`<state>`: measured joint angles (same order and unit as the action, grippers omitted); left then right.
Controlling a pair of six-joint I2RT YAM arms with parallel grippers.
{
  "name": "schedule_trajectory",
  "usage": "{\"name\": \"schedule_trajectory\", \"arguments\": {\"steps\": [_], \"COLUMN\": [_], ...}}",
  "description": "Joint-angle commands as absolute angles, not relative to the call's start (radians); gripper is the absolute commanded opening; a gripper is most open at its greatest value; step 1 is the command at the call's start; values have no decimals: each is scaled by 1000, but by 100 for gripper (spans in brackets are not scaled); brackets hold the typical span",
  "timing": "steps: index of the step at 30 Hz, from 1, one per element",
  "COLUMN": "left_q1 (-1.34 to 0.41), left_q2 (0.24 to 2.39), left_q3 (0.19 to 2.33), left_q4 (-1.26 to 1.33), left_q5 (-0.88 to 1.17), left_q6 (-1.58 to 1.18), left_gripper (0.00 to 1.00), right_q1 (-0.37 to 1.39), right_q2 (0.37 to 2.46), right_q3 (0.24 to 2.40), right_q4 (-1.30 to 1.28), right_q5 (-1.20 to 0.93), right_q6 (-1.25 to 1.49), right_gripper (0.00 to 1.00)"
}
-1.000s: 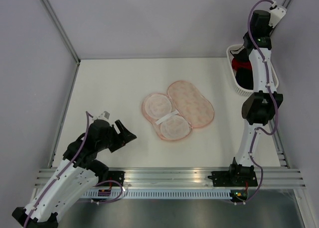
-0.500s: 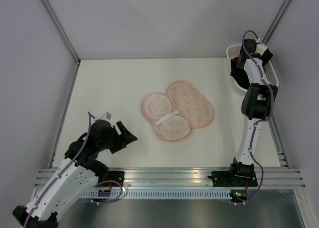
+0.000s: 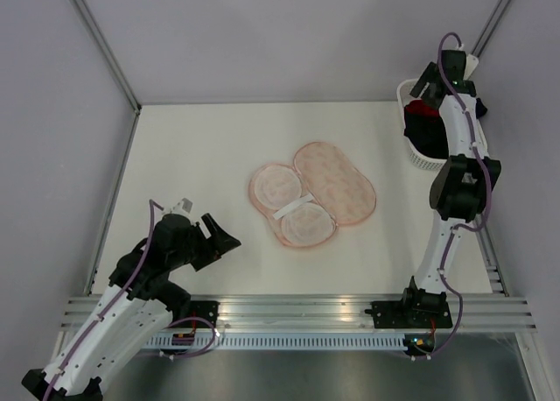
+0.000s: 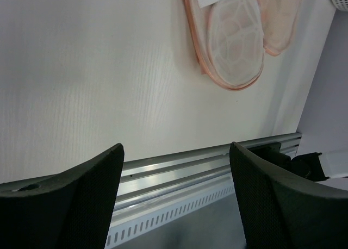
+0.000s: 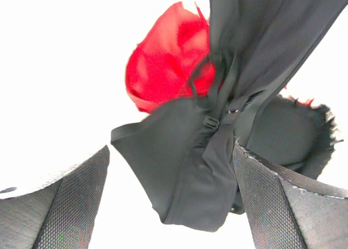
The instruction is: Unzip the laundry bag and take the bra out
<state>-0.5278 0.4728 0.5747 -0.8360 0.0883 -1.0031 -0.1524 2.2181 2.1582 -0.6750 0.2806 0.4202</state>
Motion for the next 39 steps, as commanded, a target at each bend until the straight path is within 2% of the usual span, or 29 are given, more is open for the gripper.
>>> {"name": "schedule_trajectory", "arguments": {"steps": [1,3,5,9,10,11,15,16,18,22,28,39], "left_q1": [-526,-526,-526,-526,-526,-526,-526,-526,-526,-526,-526,-526], "left_q2": [445,427,417,407,403,403,370,341,312,249,233,216], "left_q3": [594,600,601,604,606,618,643,643,647,661,672,709], "left_q4": [-821,-822,-822,-822,-824,-824,-831,-828,-822,-813,-810,-834], "left_q5": [91,84,72,71,74,72,78,75,66,35,25,-44], "left_q6": [-1029,-1032,-1037,-1052,-1054,-1049,-1042,-1042,-1043,-1035,-1052,-1063], "left_gripper": [83,83,84,84,84,84,89,95,99,100,100,99], "right_q1": [-147,-132,-111,33,52,69,94,95,115,136,146,160], "right_q2": [2016,1929,1811,1521,1464,1360,1113,1020,939,786,824,1038], "right_q3": [2227,2198,2078,1636,1461,1384,962,901,769,612,454,390], "right_q4": [-660,-676,-695,-580,-542,-540,-486,-445,-437,-372,-250,-54], "right_q5": [256,256,268,328,330,319,150,106,62,-23,-74,-32], "right_q6": [382,377,380,446,471,559,708,733,808,929,1037,1103], "right_gripper": [98,98,98,98,98,98,98,98,98,97,88,86]}}
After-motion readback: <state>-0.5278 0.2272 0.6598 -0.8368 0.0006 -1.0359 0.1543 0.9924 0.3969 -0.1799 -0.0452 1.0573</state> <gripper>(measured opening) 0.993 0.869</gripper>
